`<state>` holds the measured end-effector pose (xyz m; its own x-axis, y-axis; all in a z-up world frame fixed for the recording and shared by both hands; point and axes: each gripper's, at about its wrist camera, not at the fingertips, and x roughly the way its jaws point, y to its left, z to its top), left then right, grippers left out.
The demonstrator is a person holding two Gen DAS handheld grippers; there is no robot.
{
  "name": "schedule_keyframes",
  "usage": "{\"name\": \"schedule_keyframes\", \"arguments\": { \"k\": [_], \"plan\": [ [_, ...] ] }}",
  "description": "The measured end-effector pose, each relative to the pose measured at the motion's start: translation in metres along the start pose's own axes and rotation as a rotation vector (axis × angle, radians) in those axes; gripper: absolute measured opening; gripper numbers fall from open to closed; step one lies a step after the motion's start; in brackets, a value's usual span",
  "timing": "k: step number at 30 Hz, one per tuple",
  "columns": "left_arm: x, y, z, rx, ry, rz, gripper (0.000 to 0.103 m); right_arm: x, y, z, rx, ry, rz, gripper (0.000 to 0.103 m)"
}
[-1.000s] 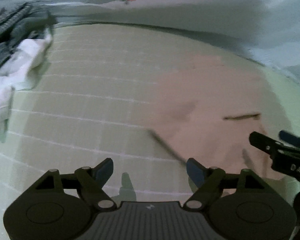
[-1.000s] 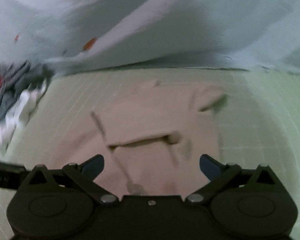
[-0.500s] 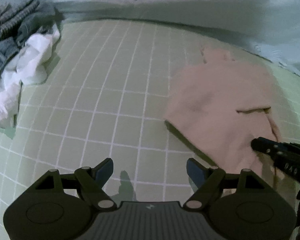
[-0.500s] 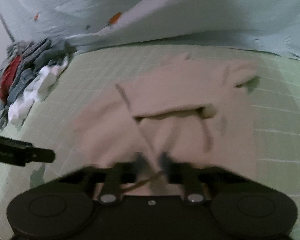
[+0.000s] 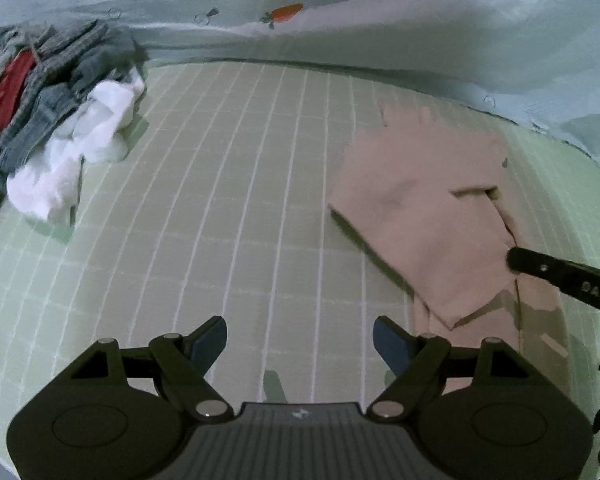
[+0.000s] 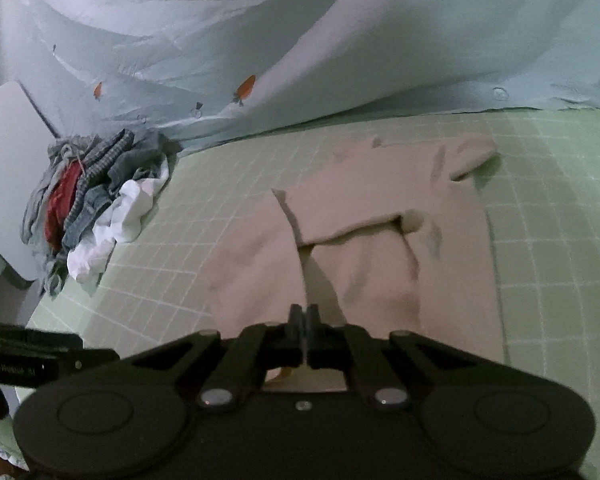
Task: Fold clothes
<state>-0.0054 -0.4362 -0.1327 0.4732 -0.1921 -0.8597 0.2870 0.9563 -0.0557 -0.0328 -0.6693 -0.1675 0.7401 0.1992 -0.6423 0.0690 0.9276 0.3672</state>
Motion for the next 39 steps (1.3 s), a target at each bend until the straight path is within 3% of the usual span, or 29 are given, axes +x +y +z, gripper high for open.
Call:
{"name": "schedule_keyframes", "arguments": {
  "k": [10,21,39],
  "plan": [
    [-0.006,-0.039,-0.034,0.076,0.049,-0.080,0.081,-0.067,-0.020,-0.050,0.124,-0.009,-0.046,0.001],
    [-0.009,-0.080,-0.066,0.170,0.095,-0.112,0.081,-0.111,-0.039,-0.091,0.177,0.002,-0.087,0.001],
    [-0.005,-0.084,-0.099,0.157,0.159,-0.085,0.081,-0.113,-0.053,-0.131,0.230,0.093,-0.124,0.001]
  ]
}}
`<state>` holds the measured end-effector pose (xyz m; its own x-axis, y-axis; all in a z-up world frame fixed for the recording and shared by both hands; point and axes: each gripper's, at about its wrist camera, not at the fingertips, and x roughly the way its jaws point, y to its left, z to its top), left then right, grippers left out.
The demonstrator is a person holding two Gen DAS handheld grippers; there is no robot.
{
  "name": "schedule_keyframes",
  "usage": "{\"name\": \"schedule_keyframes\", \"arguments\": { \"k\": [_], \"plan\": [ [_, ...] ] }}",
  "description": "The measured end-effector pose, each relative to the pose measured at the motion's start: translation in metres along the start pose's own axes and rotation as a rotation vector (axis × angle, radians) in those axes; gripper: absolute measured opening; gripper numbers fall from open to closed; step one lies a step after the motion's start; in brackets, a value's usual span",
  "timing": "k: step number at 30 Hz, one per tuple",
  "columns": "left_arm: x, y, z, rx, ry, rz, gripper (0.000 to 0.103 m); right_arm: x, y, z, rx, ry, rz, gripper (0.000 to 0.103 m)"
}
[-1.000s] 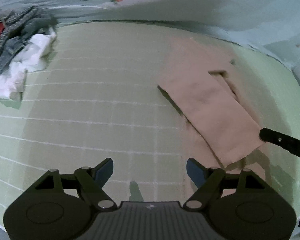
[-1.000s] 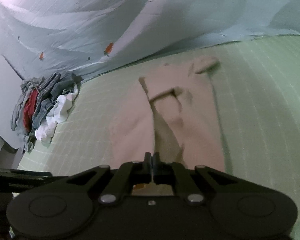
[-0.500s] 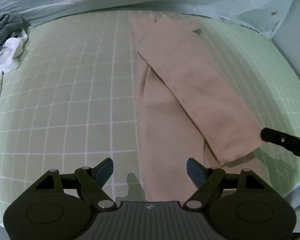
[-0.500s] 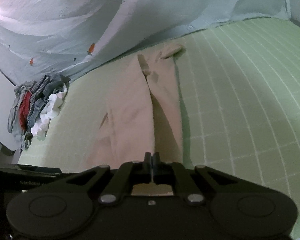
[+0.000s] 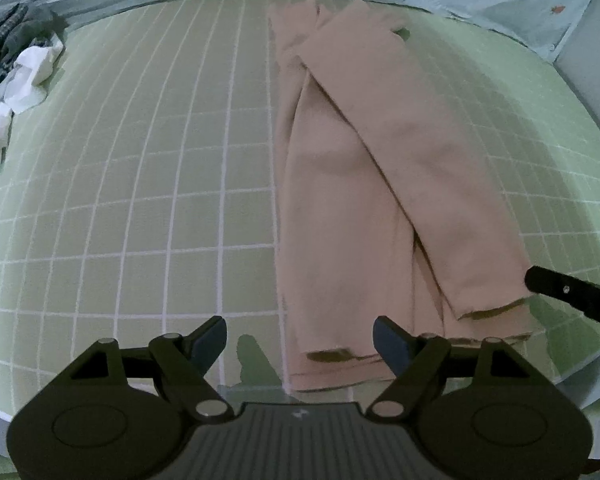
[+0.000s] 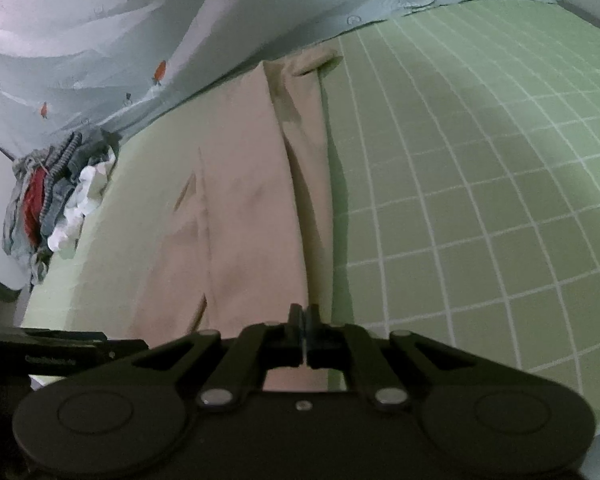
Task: Fold clothes
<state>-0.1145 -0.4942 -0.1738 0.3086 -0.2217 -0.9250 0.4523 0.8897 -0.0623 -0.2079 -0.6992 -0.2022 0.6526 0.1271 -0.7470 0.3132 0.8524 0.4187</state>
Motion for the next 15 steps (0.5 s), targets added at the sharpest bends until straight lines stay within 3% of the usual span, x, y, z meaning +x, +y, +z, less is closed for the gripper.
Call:
{"name": "schedule_keyframes", "arguments": {
  "k": [10,15],
  "plan": [
    [0.002,0.004,-0.004,0.004,0.018,-0.020,0.081,0.002,-0.001,-0.009,0.029,0.019,-0.046,0.002],
    [-0.017,0.018,0.000,-0.035,-0.046,-0.120,0.081,0.002,-0.001,-0.006,0.039,0.010,-0.104,0.013]
  ]
}}
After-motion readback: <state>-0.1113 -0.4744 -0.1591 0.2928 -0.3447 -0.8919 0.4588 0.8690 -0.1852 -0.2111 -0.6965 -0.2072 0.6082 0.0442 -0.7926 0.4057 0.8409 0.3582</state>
